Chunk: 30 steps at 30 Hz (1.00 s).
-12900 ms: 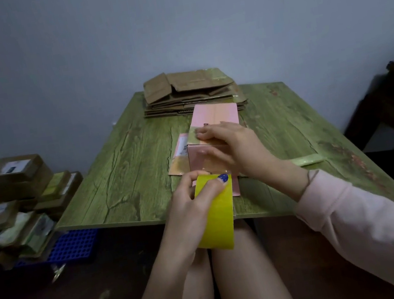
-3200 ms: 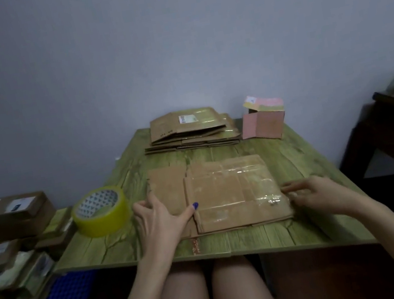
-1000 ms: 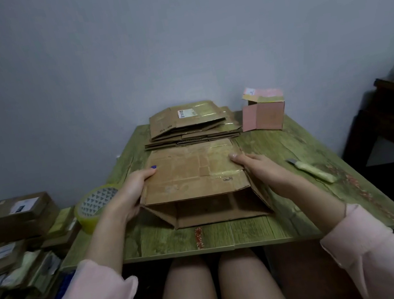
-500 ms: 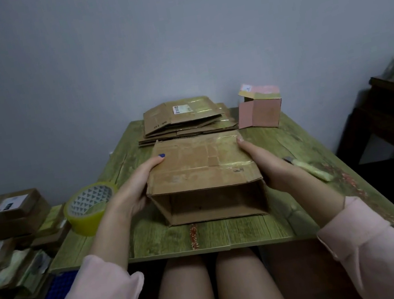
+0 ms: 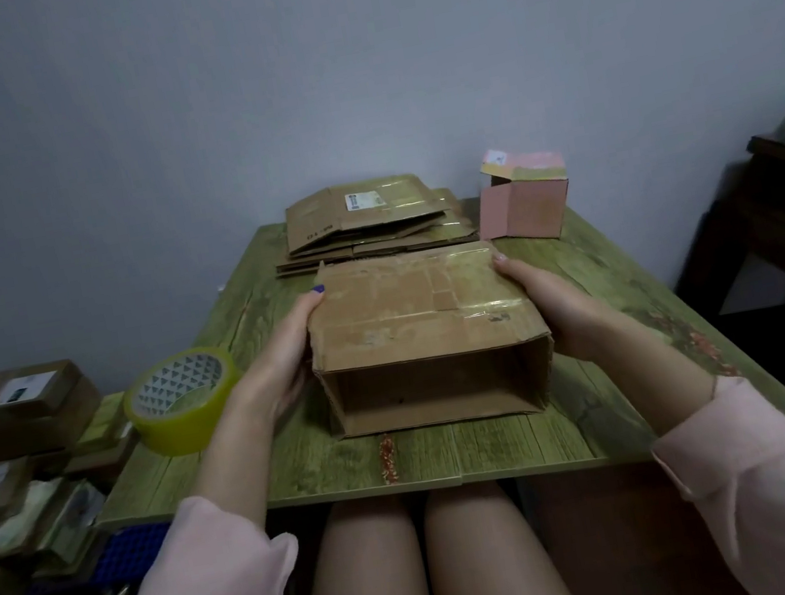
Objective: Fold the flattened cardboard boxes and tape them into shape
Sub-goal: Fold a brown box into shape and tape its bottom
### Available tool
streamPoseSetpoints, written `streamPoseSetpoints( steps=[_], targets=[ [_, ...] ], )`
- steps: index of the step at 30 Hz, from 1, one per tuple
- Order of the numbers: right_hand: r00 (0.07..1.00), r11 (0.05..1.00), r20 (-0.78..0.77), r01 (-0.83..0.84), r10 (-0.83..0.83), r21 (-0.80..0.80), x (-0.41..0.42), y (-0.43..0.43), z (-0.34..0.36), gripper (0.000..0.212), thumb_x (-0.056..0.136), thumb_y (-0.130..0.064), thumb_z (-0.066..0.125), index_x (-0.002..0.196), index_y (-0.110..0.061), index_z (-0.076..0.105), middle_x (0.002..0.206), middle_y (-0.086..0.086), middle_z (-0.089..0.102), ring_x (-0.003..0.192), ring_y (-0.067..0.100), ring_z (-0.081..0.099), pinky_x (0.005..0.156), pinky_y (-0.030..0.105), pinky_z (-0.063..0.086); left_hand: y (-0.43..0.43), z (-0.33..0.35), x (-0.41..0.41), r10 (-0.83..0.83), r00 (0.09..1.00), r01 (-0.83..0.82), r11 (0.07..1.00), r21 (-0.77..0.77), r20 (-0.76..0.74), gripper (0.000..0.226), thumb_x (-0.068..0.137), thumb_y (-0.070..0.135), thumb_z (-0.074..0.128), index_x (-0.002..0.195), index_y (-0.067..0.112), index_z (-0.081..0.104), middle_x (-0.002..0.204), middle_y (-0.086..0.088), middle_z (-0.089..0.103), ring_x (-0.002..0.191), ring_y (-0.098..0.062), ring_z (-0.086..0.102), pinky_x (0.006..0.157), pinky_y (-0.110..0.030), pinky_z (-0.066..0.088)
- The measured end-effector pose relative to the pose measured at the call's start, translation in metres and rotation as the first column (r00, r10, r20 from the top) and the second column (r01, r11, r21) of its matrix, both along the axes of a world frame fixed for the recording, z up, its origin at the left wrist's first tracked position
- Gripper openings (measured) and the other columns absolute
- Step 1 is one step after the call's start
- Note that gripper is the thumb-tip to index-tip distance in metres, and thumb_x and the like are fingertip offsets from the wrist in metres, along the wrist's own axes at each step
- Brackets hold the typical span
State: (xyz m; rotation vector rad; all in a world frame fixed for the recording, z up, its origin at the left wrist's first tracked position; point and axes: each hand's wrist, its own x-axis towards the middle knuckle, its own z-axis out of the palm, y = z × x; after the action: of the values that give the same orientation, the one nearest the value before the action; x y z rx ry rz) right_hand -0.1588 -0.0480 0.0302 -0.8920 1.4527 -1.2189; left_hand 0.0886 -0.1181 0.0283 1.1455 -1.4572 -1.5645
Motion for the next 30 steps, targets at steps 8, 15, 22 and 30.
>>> streamPoseSetpoints(
  steps=[8,15,22,30],
  targets=[
    [0.996,0.999,0.083,0.033,-0.030,-0.033,0.001,0.004,-0.001,0.030,0.098,-0.040,0.044,0.097,-0.015,0.060,0.064,-0.003,0.071,0.055,0.008,0.068,0.045,0.015,0.049,0.004,0.002,-0.005,0.024,1.000,-0.024,1.000,-0.020,0.006,0.029,0.099,0.041,0.036,0.093,0.025,0.060,0.088,0.001,0.066,0.085,-0.013,0.063,0.072,-0.025,0.047],
    [0.995,1.000,0.100,0.017,-0.014,-0.026,-0.001,0.016,0.005,0.037,0.098,-0.046,0.038,0.098,-0.016,0.060,0.064,-0.003,0.072,0.056,0.008,0.068,0.046,0.015,0.049,0.012,-0.001,-0.007,-0.018,0.999,0.020,0.998,-0.053,0.042,0.039,0.096,0.055,0.031,0.104,0.034,0.063,0.118,0.002,0.064,0.116,-0.018,0.056,0.110,-0.042,0.033],
    [0.999,0.998,-0.026,0.030,-0.031,-0.051,-0.001,0.029,0.003,0.042,0.094,-0.050,0.046,0.110,-0.015,0.064,0.092,0.004,0.073,0.083,0.017,0.069,0.078,0.028,0.050,0.031,-0.011,0.007,-0.013,1.000,0.013,1.000,-0.011,-0.026,0.061,0.094,0.056,0.033,0.138,0.014,0.043,0.138,-0.012,0.050,0.129,-0.025,0.046,0.113,-0.044,0.029],
    [0.987,0.986,-0.041,0.152,-0.155,-0.069,-0.001,0.042,0.036,0.024,0.093,-0.039,0.052,0.092,-0.017,0.060,0.084,0.003,0.057,0.072,0.019,0.056,0.064,0.030,0.045,0.041,0.010,0.012,-0.141,0.990,0.141,0.990,0.029,-0.030,0.062,0.086,0.062,0.037,0.134,0.025,0.048,0.134,-0.004,0.052,0.120,-0.017,0.049,0.091,-0.043,0.045]
  ],
)
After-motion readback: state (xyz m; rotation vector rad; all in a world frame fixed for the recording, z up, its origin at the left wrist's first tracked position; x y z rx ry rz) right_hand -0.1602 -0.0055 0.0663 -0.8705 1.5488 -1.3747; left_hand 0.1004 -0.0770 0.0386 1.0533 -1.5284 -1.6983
